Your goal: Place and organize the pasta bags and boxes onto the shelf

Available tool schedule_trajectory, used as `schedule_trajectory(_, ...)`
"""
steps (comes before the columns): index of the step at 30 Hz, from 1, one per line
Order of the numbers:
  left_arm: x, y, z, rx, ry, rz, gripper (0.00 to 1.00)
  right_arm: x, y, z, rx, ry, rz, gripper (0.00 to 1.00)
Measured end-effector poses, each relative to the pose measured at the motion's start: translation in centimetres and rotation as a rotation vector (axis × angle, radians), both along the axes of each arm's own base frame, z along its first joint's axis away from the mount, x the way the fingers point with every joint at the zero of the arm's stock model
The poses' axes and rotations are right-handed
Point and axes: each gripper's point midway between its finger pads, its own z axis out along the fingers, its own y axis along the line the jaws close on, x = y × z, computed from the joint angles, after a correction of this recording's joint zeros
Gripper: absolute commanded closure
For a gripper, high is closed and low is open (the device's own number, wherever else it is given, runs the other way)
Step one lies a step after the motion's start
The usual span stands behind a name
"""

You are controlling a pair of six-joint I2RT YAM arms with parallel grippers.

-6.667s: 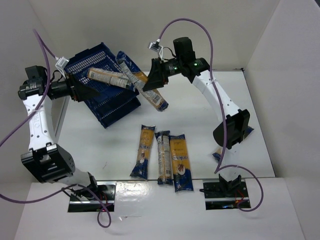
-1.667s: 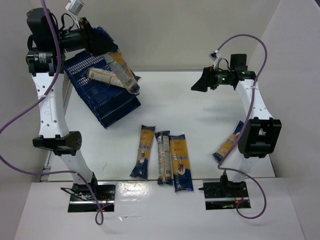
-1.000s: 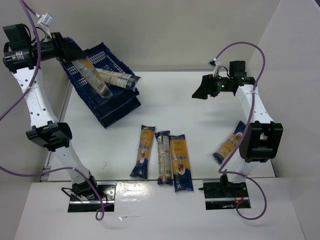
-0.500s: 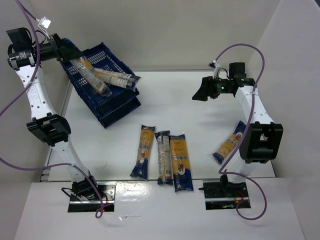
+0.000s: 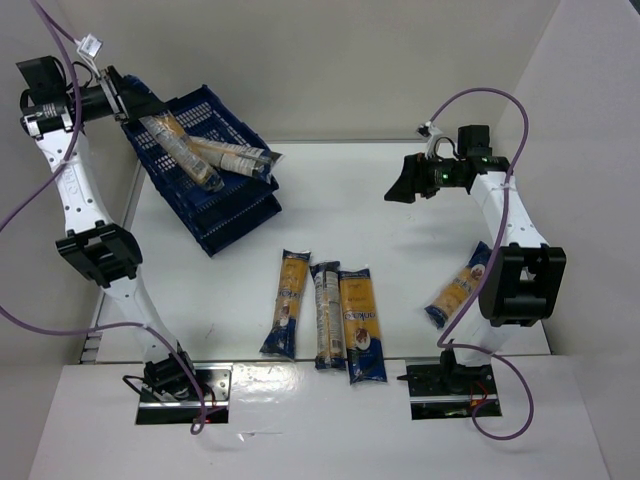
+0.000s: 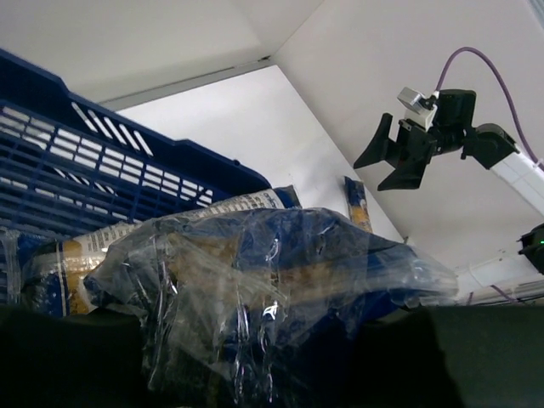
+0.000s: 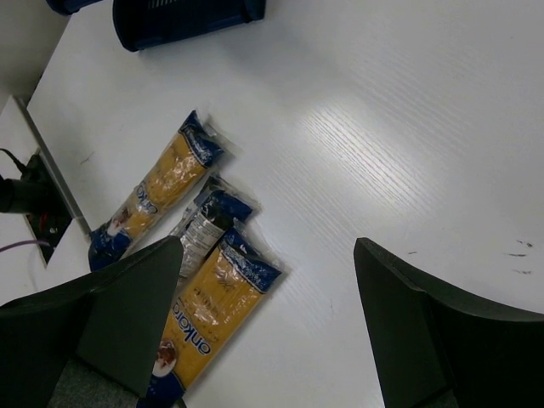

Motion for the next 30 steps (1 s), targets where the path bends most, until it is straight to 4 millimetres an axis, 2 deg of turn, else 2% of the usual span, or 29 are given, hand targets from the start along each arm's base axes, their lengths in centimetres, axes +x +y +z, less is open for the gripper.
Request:
schedule_trajectory(3, 0.1, 0.0, 1.8, 0.044, -0.072, 0.019, 1.00, 0.1, 0.0, -0.2, 0.000, 0.005, 0.001, 0.10)
schedule_trajectory(6, -0.7, -0.7, 4.7, 0.100, -0.180, 0.030, 1.00, 0.2, 0.0, -0.8, 0.001, 0.020, 0.002, 0.10)
schedule_trajectory(10, -3.6, -2.6, 8.6, 0.144, -0.297, 0.004, 1.00, 0.3, 0.0, -1.4, 0.003, 0.042, 0.003, 0.10)
schedule_trajectory(17, -9.1, -5.3, 12.9, 0.231, -0.437, 0.002, 1.00, 0.3, 0.0, -1.3, 0.003, 0.044, 0.008, 0.10)
schedule_trajectory(20, -10.9, -5.7, 13.6, 0.306, -0.488, 0.051, 1.00, 0.1, 0.0, -1.1, 0.003, 0.039, 0.008, 0.10)
schedule_trajectory(23, -12.0, -5.8, 13.5, 0.427, -0.538, 0.119, 1.00, -0.5, 0.1, -0.8, 0.003, 0.030, 0.009, 0.10)
schedule_trajectory(27, -11.9, -5.0, 12.4, 0.567, -0.544, 0.193, 1.00, -1.1, 0.1, -0.2, 0.004, 0.015, 0.010, 0.10)
schedule_trajectory(30, -11.2, -3.7, 11.1, 0.659, -0.520, 0.240, 1.00, -1.5, 0.1, -0.2, 0.003, 0.013, 0.010, 0.10)
